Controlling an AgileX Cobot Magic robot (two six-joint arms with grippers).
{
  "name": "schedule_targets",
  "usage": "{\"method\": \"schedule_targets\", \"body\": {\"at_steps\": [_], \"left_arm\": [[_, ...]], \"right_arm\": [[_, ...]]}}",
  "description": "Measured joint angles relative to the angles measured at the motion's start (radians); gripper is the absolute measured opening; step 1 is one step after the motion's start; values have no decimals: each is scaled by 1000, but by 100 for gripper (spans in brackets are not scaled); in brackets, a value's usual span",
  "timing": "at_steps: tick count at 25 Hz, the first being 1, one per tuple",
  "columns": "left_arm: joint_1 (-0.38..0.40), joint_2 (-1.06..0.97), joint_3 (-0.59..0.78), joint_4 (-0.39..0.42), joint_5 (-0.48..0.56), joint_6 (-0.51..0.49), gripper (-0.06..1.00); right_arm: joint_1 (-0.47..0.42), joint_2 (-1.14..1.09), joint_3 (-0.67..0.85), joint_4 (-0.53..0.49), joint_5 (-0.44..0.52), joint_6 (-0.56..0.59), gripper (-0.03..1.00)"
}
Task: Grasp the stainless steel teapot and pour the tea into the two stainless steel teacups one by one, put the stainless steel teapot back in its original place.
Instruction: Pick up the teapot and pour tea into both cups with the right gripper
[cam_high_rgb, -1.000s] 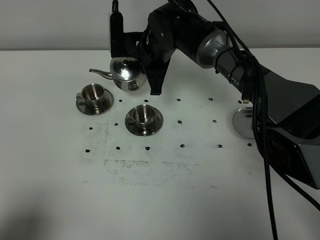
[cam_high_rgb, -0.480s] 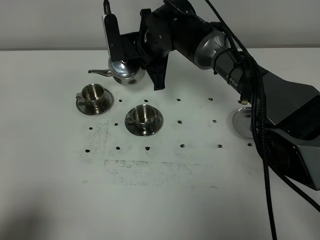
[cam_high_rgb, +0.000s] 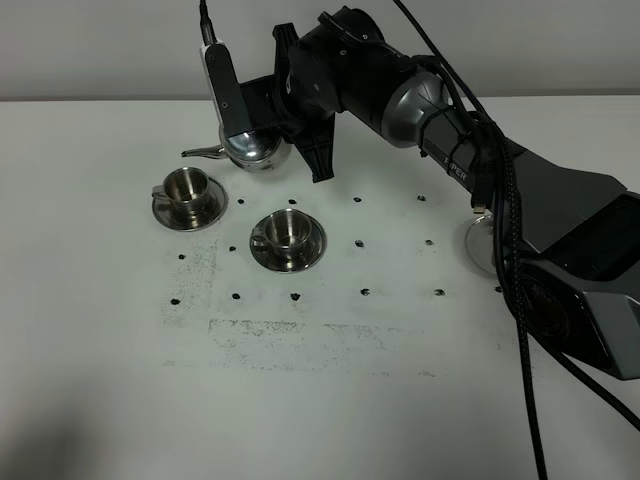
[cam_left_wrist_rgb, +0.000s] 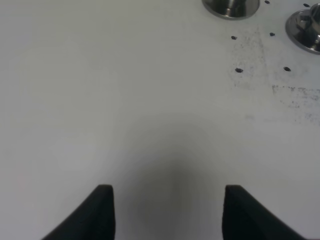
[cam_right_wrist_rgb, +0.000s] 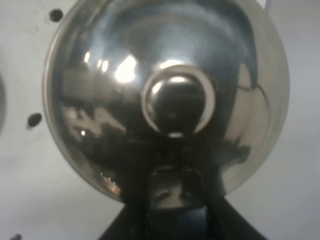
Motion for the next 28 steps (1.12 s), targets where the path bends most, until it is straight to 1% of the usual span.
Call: {"method": "schedule_targets", "body": {"at_steps": [5, 11, 28], "left_arm": [[0, 0, 0, 0, 0, 0, 47], [0, 0, 0, 0, 0, 0, 47], [0, 0, 0, 0, 0, 0, 47]], "right_arm": [[11, 1, -1, -38, -31, -32, 20], [21, 10, -1, -72, -71, -43, 20], [35, 23, -1, -170, -87, -81, 20]]}}
